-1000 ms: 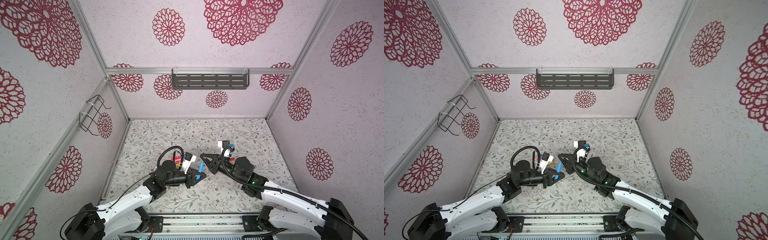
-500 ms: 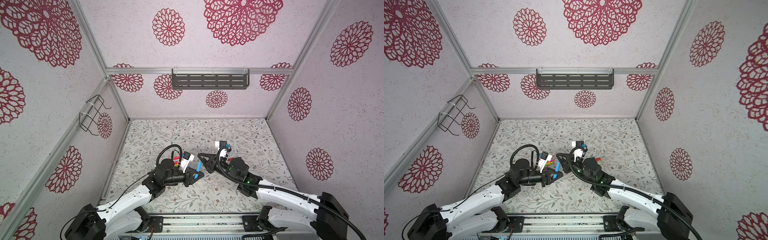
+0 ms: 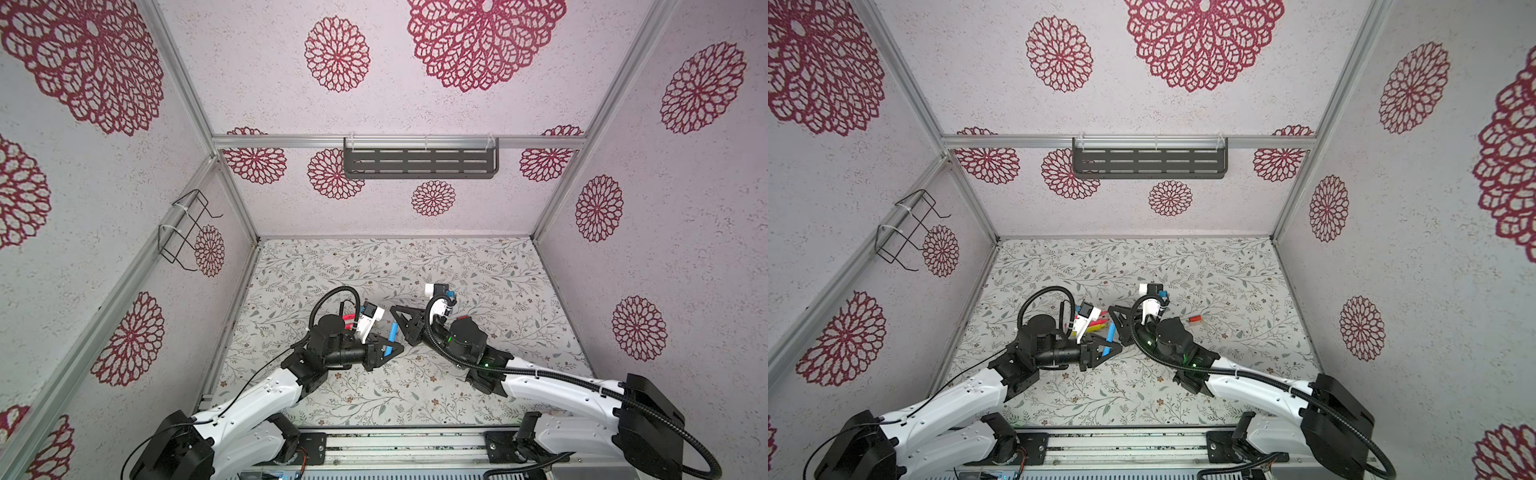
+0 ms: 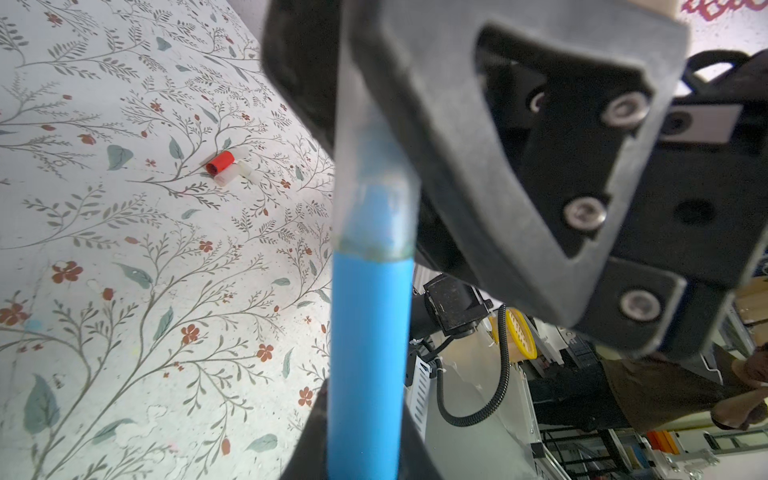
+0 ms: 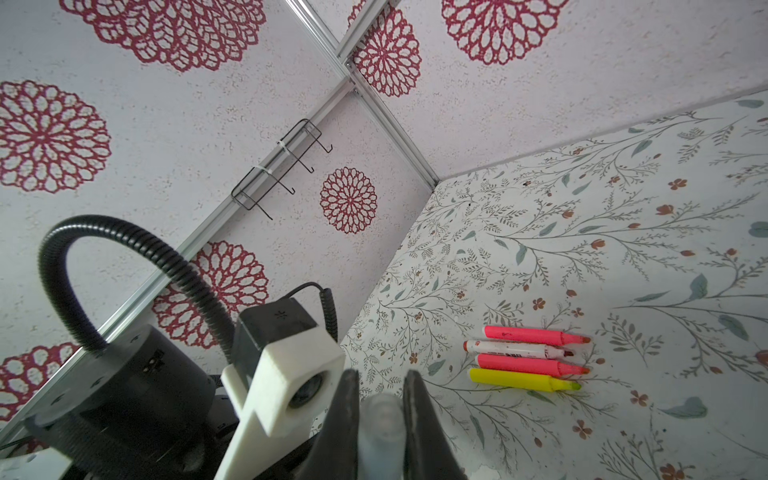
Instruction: Insert the pens into the pen caps
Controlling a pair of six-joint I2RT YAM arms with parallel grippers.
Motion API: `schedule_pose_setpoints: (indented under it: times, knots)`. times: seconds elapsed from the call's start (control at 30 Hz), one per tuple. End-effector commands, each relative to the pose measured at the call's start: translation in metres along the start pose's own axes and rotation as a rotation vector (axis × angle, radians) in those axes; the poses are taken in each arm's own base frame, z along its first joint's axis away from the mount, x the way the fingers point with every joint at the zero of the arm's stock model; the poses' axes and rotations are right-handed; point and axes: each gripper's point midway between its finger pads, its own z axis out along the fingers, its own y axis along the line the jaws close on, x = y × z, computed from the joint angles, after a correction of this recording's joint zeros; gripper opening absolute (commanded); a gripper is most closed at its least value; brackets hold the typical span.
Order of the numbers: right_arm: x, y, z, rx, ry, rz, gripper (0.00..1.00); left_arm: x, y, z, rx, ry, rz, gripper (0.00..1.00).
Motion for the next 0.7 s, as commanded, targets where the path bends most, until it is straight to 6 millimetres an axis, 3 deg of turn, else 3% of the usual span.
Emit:
schedule_pose_setpoints:
  times: [0.0,0.2,0.27,0.3,0.37,0.5,0.57,0.67]
  knots:
    - [0.164,0.002,-0.052,-0.110,0.646,-0.072,0.00,-0.120,-0.038,-0.041,0.021,-0.453,0.177,0.00]
    - [0.106,0.026,-0.046,-0.121,0.521,-0.137,0.03,-0.100,-0.018,-0.027,-0.069,-0.339,0.174,0.00]
    - [0.075,0.025,-0.046,-0.080,0.471,-0.142,0.43,-0.092,-0.017,-0.023,-0.079,-0.314,0.180,0.00]
    - [0.057,0.031,-0.048,-0.098,0.436,-0.131,0.55,-0.089,-0.015,-0.022,-0.084,-0.306,0.177,0.00]
    - [0.015,0.050,-0.057,-0.156,0.329,-0.131,0.68,-0.082,-0.014,-0.020,-0.084,-0.291,0.171,0.00]
    - [-0.042,0.073,-0.081,-0.186,0.182,-0.186,0.72,-0.070,-0.023,-0.017,-0.060,-0.272,0.186,0.00]
    - [-0.054,0.080,-0.091,-0.197,0.150,-0.212,0.72,-0.066,-0.031,-0.016,-0.034,-0.270,0.198,0.00]
    - [-0.054,0.090,-0.097,-0.246,0.169,-0.233,0.72,-0.064,-0.053,-0.016,0.032,-0.279,0.223,0.00]
